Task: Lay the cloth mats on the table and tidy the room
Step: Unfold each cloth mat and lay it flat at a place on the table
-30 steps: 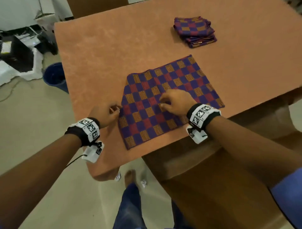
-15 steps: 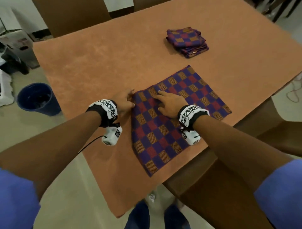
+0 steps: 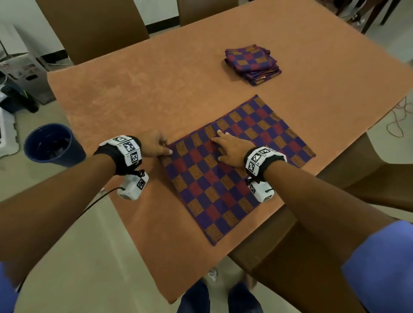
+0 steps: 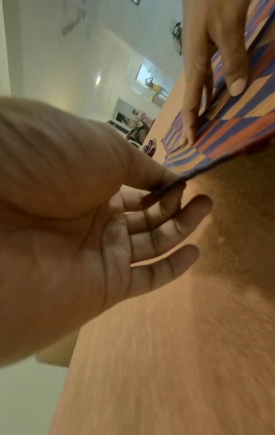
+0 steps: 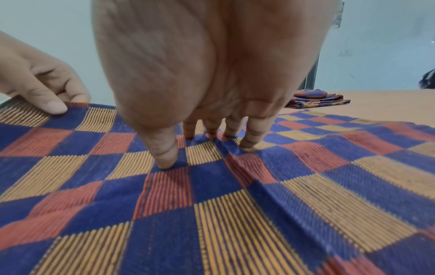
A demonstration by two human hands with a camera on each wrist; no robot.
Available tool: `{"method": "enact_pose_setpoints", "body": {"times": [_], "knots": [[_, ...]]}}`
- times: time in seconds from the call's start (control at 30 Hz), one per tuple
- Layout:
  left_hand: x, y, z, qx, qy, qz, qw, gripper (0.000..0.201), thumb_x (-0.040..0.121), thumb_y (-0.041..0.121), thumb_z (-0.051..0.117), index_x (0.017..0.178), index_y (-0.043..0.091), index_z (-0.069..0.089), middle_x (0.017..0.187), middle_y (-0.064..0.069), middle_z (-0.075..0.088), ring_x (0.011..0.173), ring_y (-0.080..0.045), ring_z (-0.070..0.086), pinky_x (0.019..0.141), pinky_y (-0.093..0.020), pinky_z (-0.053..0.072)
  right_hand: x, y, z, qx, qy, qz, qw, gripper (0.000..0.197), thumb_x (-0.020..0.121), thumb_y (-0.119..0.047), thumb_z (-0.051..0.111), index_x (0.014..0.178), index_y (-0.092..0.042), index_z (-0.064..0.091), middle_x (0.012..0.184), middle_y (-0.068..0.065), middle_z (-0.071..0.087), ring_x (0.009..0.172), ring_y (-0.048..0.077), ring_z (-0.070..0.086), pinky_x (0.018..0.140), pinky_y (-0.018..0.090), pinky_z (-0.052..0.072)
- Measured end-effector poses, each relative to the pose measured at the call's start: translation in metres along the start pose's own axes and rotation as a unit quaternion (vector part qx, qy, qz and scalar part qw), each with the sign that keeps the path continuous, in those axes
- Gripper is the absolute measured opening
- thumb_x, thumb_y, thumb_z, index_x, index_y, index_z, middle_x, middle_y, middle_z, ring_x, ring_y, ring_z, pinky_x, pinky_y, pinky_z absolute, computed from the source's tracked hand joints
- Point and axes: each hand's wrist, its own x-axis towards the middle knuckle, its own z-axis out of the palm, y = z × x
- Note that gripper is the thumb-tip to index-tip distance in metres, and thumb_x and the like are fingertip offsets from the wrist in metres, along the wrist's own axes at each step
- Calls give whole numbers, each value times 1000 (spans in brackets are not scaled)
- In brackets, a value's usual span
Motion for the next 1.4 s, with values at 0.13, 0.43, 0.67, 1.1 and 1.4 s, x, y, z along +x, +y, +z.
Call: {"method": "enact_pose_setpoints", "body": {"times": [0.13, 0.43, 0.67, 1.1, 1.4], "knots": [[-14, -15, 5, -63, 36, -10, 997, 13, 90, 15, 62, 87, 4, 67, 76, -9, 64, 67, -19, 57, 58, -23, 44, -4, -3, 1, 51, 4, 10, 999, 76, 91, -40, 61, 153, -30, 18, 164, 4, 2, 150, 27, 12, 115, 48, 32], [-41, -55, 9, -17, 82, -108, 991, 23, 85, 14, 67, 103, 0, 65, 93, -17, 65, 84, -29, 59, 73, -32, 45, -51, 4, 44, 9, 31, 41, 999, 72, 94, -54, 47, 153, -37, 9, 164, 2, -1, 150, 29, 4, 116, 59, 21], [-74, -34, 59, 149, 134, 8, 980, 53, 85, 37, 62, 135, 26, 48, 140, -11, 45, 124, -32, 44, 101, -43, 39, -70, 2, 57, 15, 20, 71, 997, 74, 93, -64, 39, 153, -40, 2, 164, 0, -8, 150, 28, -1, 117, 58, 15], [-126, -5, 143, 93, 100, -43, 990, 68, 87, 35, 63, 146, 22, 32, 159, -12, 16, 146, -31, 16, 118, -39, 16, -71, 2, 70, 5, -2, 80, 997, 72, 94, -66, 28, 152, -40, -7, 162, -1, -18, 150, 28, -10, 118, 59, 5], [-140, -36, 120, 102, 36, 34, 994, 50, 90, 27, 57, 138, 21, 46, 153, -2, 29, 139, -22, 33, 111, -33, 29, -65, -9, 53, 67, -12, 120, 990, 78, 89, -58, 53, 152, -38, 12, 164, 0, -6, 150, 31, 2, 115, 62, 18]]}}
